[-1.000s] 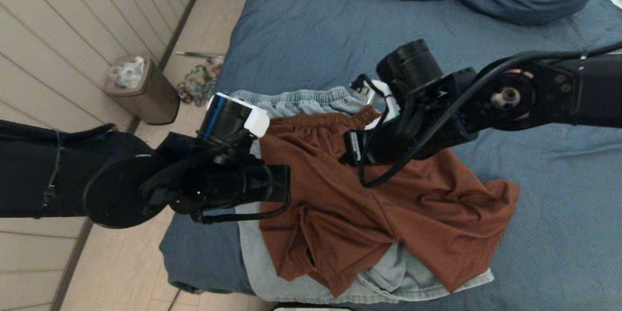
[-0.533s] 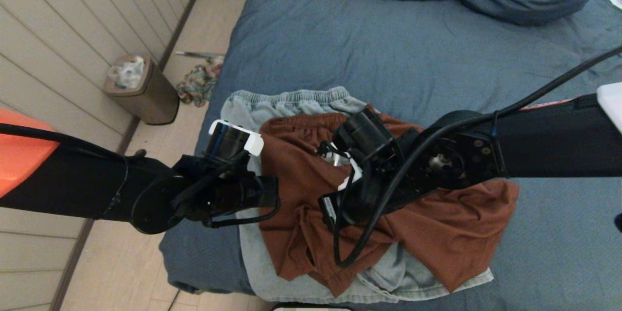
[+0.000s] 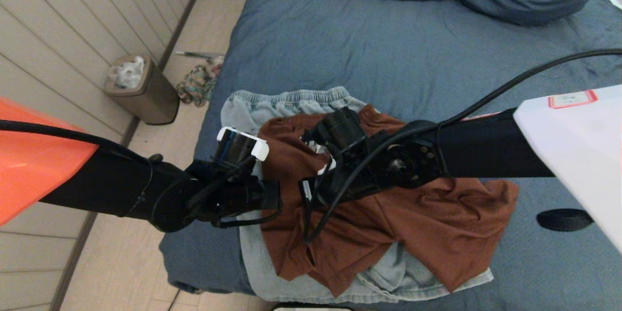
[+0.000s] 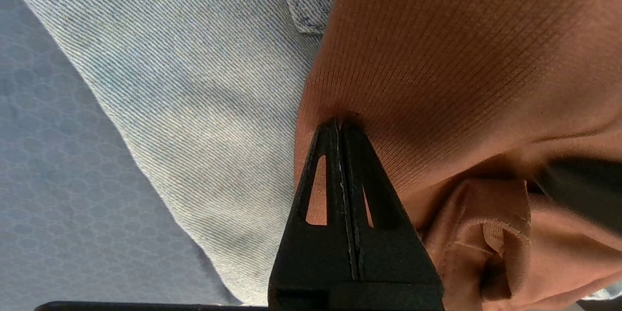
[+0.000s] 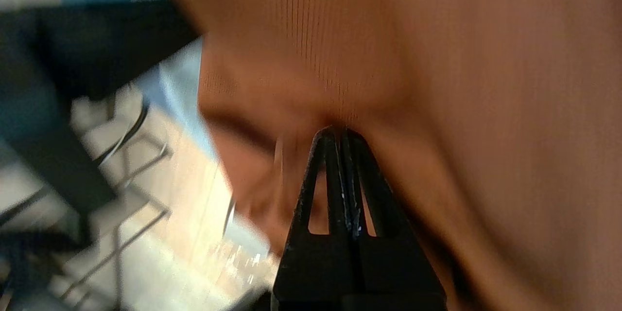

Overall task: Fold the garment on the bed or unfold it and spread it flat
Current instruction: Unford the brown shorts

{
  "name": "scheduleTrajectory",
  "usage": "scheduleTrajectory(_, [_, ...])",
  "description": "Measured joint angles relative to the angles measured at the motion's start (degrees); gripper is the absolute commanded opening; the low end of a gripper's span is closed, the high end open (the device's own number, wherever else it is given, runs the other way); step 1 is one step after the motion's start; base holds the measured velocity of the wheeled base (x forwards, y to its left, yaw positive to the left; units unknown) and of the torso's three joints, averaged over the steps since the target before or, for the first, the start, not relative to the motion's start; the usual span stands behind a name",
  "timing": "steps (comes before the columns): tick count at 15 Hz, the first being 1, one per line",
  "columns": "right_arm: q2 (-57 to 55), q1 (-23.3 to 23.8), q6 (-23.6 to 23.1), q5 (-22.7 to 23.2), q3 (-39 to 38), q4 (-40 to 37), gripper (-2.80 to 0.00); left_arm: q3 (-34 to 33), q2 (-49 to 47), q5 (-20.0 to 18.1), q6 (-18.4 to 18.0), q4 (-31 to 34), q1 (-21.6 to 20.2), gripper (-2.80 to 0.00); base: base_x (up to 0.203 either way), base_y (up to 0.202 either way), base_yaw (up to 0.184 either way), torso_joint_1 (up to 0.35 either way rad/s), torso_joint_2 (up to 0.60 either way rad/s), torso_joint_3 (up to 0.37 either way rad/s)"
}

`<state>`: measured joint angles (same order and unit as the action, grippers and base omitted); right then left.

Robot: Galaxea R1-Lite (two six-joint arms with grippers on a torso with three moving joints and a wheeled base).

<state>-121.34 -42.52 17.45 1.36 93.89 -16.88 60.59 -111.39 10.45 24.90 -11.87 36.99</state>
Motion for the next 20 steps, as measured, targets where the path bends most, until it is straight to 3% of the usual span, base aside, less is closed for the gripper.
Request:
scheduleTrajectory(3, [-3.56, -0.71, -0.04, -1.56, 2.51, -0.31, -2.8, 0.2, 0.09, 0.09, 0.05, 0.02, 0.02, -2.8, 0.0, 0.0, 0.0, 0.0, 0.0, 0.0])
scheduleTrajectory(7, [-3.51, -1.3, -0.41, -1.66, -5.56, 0.4, -2.8, 2.09, 0.03, 0.1, -0.1, 0.5, -0.06, -2.8, 0.0, 0.0, 0.0, 0.0, 0.0, 0.0])
scheduleTrajectory(10, [-0.94, -1.35, -0.64, -1.65, -16.09, 4.07, -2.8, 2.98, -0.22, 0.11, -0.17, 0.84, -0.17, -2.8, 0.0, 0.0, 0.0, 0.0, 0.0, 0.0])
scheduleTrajectory(17, [6.6, -0.98, -0.81, -1.63, -49.07, 23.08, -2.8, 4.1, -0.79, 0.11, -0.27, 1.16, -1.4, -2.8, 0.0, 0.0, 0.0, 0.0, 0.0, 0.0])
scheduleTrajectory(20, [10.92, -0.86, -0.78, -1.63, -58.29, 29.87, -2.8, 4.41, -1.12, 0.1, -0.27, 1.22, -1.96, -2.8, 0.0, 0.0, 0.0, 0.0, 0.0, 0.0])
